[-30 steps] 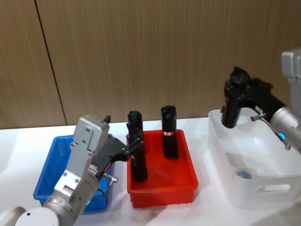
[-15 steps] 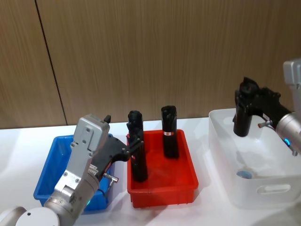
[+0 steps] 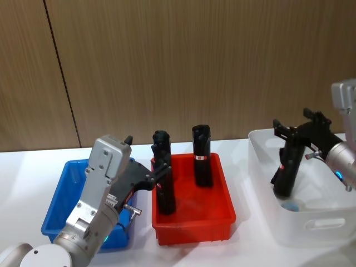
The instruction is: Pick the cotton swabs from the blue box and place them into the white box.
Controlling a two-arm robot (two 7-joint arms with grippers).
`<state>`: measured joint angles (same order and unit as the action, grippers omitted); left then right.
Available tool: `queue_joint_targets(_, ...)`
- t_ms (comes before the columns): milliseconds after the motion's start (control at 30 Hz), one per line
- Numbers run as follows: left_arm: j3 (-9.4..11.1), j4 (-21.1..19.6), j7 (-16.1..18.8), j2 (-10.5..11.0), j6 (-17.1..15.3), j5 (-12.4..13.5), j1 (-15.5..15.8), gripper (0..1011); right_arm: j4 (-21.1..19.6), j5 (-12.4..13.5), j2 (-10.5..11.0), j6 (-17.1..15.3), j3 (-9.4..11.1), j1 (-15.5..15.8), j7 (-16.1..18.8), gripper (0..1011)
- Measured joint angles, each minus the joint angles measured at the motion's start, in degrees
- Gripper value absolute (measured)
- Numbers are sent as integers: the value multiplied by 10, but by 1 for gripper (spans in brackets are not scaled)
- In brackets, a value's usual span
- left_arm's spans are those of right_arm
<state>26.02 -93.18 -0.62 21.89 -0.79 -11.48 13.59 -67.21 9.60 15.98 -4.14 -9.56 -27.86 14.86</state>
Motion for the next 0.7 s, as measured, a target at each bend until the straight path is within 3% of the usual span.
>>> queue_joint_targets(133, 0, 0, 0, 0, 0, 0, 0, 1004, 3, 0, 0, 1, 0, 0, 0, 998)
queue_joint_targets(700, 0, 0, 0, 0, 0, 0, 0, 1004, 11, -2, -1, 3, -2, -1, 1, 1002)
